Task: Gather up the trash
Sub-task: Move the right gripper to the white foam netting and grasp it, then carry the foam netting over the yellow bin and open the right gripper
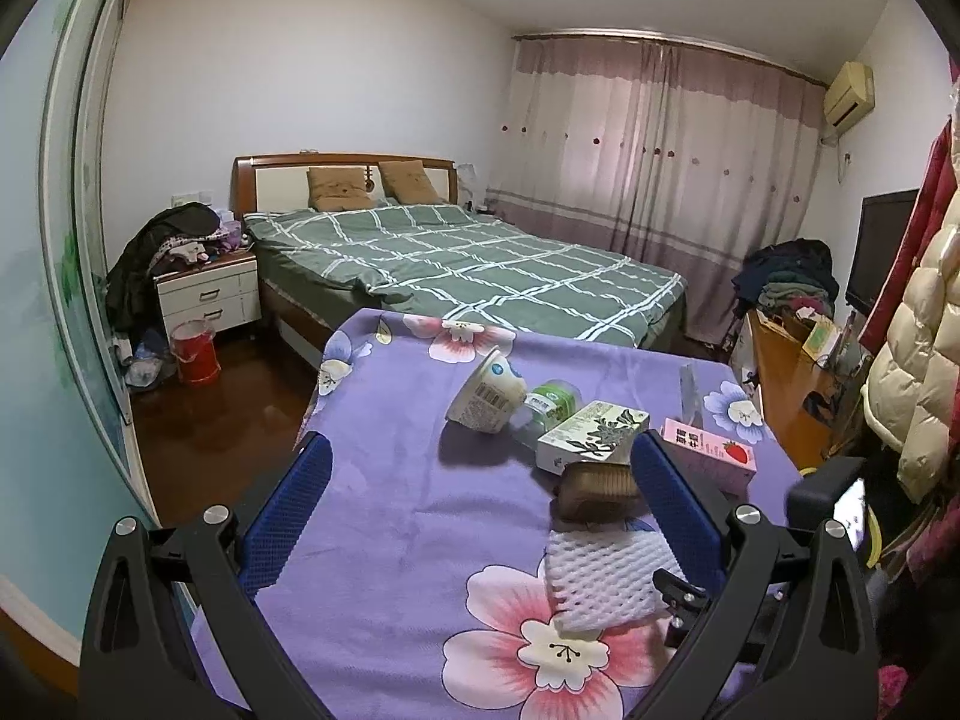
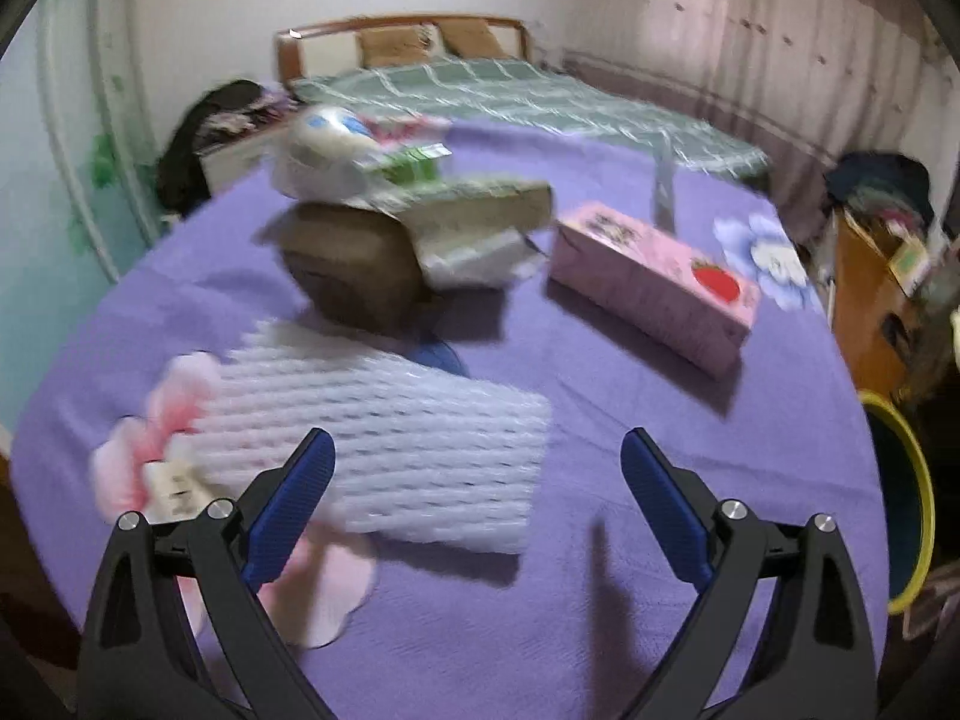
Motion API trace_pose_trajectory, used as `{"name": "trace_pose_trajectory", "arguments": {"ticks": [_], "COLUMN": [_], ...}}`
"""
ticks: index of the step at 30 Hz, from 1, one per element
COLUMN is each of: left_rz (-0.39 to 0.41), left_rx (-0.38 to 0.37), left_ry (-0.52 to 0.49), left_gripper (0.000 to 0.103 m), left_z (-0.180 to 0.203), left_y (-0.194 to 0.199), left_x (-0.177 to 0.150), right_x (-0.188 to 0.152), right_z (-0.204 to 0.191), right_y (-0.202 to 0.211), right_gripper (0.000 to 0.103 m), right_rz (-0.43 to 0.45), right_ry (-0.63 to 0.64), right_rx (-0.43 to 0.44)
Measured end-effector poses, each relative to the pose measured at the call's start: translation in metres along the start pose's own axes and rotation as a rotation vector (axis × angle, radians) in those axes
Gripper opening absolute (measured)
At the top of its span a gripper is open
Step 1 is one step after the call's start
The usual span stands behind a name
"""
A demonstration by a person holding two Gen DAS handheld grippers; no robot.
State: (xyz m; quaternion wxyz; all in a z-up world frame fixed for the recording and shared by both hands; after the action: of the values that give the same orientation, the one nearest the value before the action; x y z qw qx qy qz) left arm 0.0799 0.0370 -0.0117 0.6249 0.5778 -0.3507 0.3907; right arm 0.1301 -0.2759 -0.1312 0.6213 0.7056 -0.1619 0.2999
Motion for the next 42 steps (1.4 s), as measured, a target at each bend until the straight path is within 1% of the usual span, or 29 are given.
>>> {"name": "trace_pose_trajectory", "arguments": {"ticks": [2, 4, 5, 7, 9, 12, 14, 16, 17, 20, 23, 28, 33, 42], "left_rz": [-0.003, -0.006, -0.009, -0.015, -0.016, -0.016, -0.018, -0.020, -0.021, -0.024, -0.033, -0.050, -0.066, -0.099], "left_rx": [-0.002, -0.007, -0.008, -0.012, -0.014, -0.016, -0.017, -0.016, -0.017, -0.018, -0.023, -0.040, -0.060, -0.097], "left_ry": [-0.002, 0.000, 0.000, -0.004, -0.010, -0.012, -0.012, -0.012, -0.011, -0.011, -0.014, -0.022, -0.042, -0.085], "left_gripper": [0.098, 0.098, 0.098, 0.098, 0.098, 0.098, 0.098, 0.098, 0.098, 0.098, 0.098, 0.098, 0.098, 0.098], "left_z": [0.003, 0.005, 0.006, 0.008, 0.011, 0.012, 0.012, 0.012, 0.013, 0.014, 0.017, 0.024, 0.036, 0.061], "left_y": [-0.002, -0.004, -0.005, -0.007, -0.007, -0.007, -0.008, -0.008, -0.009, -0.010, -0.014, -0.022, -0.029, -0.042], "left_x": [0.001, 0.000, 0.000, -0.001, -0.001, -0.001, -0.002, -0.001, -0.001, -0.002, -0.004, -0.009, -0.012, -0.017], "right_x": [0.000, -0.001, -0.002, -0.002, -0.004, -0.007, -0.005, -0.004, -0.004, -0.004, -0.005, -0.008, -0.008, -0.010], "right_z": [0.001, 0.000, -0.001, -0.002, -0.006, -0.010, -0.014, -0.013, -0.011, -0.005, 0.007, 0.038, 0.080, 0.168], "right_y": [-0.003, -0.006, -0.007, -0.009, -0.007, -0.003, -0.002, -0.001, 0.001, 0.007, 0.016, 0.033, 0.047, 0.068], "right_gripper": [0.092, 0.092, 0.088, 0.077, 0.068, 0.051, 0.035, 0.026, 0.023, 0.020, 0.020, 0.020, 0.020, 0.020], "right_rz": [-0.015, -0.027, -0.036, -0.045, -0.035, -0.025, -0.025, -0.022, -0.018, -0.007, 0.006, 0.036, 0.071, 0.137], "right_ry": [-0.006, -0.005, -0.007, -0.019, -0.011, -0.006, -0.010, -0.018, -0.022, -0.042, -0.072, -0.127, -0.198, -0.352], "right_rx": [-0.002, 0.013, 0.025, 0.064, 0.073, 0.101, 0.120, 0.142, 0.147, 0.159, 0.171, 0.152, 0.098, -0.039]}}
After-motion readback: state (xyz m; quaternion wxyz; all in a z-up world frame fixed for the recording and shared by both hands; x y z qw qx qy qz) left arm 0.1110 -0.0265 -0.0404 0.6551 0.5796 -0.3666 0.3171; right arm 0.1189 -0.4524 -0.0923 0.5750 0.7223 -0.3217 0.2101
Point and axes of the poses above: each gripper's, at about its wrist camera, not at the fingertips, and y roughly against the way its jaws point, z to its right, x to its top, the point moved 3 cm from there along -y, roughly the way its jaws point, and after that the axes turned 2 degrees about -y, right-handed, at the moved point
